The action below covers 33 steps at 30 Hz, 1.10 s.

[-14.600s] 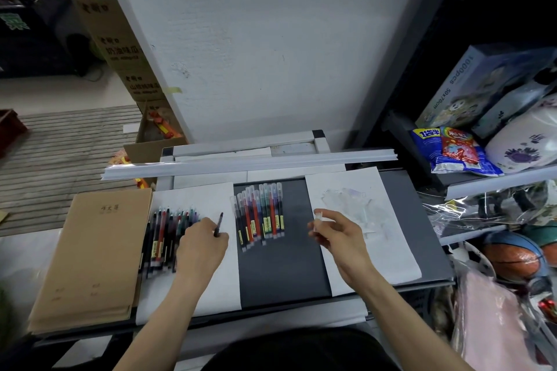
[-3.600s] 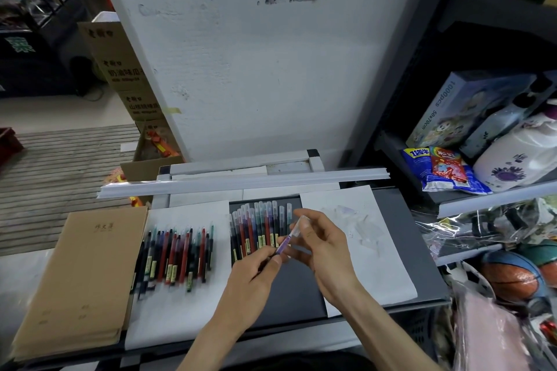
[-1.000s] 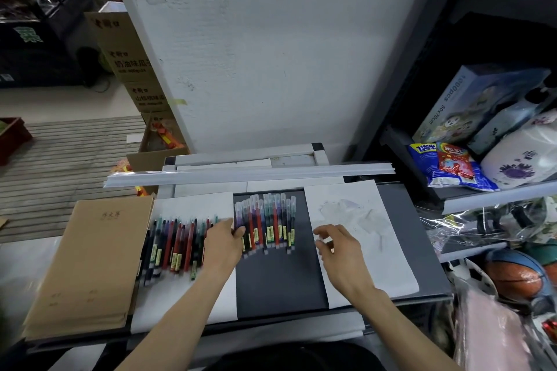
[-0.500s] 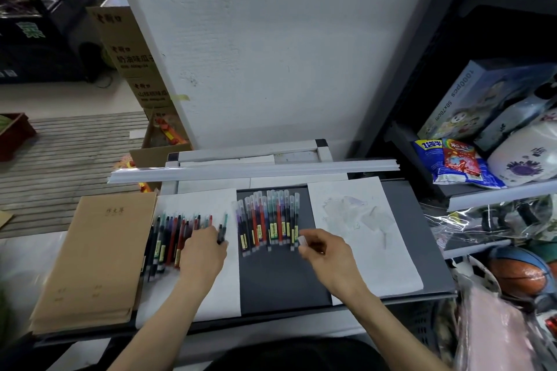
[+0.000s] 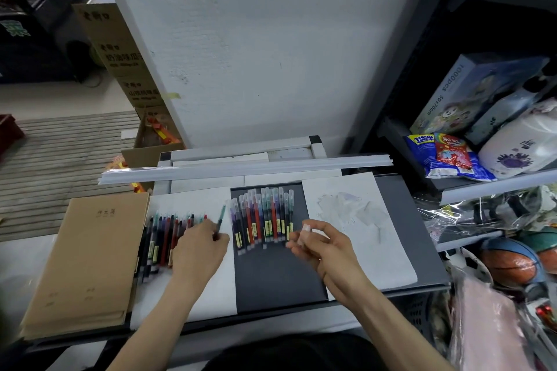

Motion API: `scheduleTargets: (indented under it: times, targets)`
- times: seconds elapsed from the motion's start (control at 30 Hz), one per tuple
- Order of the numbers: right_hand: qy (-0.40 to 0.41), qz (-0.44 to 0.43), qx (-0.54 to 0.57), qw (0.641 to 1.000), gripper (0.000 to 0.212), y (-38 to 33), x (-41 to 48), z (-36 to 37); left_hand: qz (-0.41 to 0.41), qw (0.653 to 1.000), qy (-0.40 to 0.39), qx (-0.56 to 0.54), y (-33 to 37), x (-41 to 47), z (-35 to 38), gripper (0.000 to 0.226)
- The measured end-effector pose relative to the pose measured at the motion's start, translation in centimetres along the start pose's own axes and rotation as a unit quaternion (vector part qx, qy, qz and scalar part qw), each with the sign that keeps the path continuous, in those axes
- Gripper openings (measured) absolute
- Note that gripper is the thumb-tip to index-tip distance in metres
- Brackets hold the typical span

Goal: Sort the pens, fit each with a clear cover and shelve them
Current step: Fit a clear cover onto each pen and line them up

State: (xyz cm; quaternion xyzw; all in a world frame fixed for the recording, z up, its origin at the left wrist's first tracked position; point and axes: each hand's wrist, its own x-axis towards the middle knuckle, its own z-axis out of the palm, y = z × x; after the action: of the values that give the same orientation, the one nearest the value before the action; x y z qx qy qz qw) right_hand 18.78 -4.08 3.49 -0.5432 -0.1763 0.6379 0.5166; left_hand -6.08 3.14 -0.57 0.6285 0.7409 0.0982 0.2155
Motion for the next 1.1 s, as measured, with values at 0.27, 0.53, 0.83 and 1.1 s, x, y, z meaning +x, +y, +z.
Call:
scheduleTargets:
  times: [0.27,0.53,0.83,1.1]
  targets:
    - [-0.009,-0.014,0.075,0.997,0.024,-1.7,-0.5,1.9,0.074,0.946,-0.102,-0.3,5.1,-6.4,-2.1,0.03]
    - [-0.025,-0.045,0.064,0.997,0.025,-2.3,-1.3,3.2,0.133,0.939,-0.106,-0.299,6.0,-8.7,-2.0,0.029]
    - [-0.017,-0.091,-0.04,0.995,0.021,-1.7,-1.4,3.4,0.131,0.938,-0.105,-0.305,5.7,-9.2,-1.6,0.028]
    - [-0.042,-0.079,-0.078,0.993,0.022,-0.8,-1.8,3.3,0.131,0.94,-0.111,-0.296,5.9,-9.1,-1.1,0.03]
